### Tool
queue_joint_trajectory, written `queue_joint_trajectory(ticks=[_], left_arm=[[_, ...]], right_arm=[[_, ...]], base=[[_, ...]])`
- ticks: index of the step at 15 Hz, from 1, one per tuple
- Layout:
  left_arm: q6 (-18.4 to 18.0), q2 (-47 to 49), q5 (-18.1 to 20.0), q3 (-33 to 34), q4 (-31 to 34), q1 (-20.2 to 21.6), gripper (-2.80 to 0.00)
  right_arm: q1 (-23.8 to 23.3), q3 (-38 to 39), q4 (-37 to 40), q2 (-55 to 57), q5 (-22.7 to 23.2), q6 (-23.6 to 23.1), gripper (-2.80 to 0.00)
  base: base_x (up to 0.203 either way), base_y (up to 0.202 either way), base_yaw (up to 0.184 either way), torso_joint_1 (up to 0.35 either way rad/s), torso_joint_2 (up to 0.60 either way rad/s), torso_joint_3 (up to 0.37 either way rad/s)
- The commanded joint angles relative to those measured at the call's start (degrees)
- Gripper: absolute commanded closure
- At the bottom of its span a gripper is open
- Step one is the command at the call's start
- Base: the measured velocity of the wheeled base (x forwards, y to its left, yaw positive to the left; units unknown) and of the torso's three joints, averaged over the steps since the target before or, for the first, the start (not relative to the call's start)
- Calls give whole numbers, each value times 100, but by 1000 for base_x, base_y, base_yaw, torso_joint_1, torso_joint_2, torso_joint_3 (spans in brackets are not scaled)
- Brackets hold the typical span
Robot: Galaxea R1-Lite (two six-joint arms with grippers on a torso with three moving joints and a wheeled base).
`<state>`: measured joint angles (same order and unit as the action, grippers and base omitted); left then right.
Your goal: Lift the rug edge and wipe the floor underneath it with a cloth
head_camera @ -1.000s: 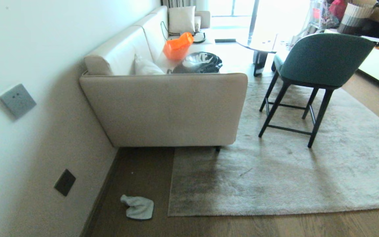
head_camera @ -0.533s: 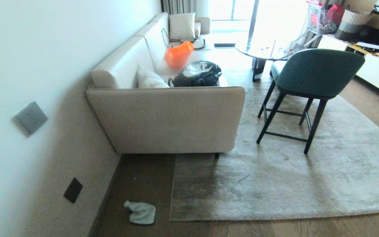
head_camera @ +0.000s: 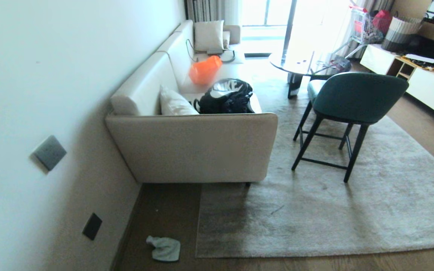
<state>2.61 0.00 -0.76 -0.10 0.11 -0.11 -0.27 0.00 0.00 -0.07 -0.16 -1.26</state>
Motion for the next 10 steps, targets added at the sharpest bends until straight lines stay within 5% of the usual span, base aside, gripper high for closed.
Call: queue_joint_trajectory(ticks=[1,10], left_arm=[[3,0,-3,1,-2,2,0],[3,0,-3,3,-2,2,0]], right_arm=[[0,0,0,7,-2,-6,0],[0,0,0,7,-2,3,0]], base=[[0,0,0,168,-520,-360],[0,0,0,210,-569,-365]])
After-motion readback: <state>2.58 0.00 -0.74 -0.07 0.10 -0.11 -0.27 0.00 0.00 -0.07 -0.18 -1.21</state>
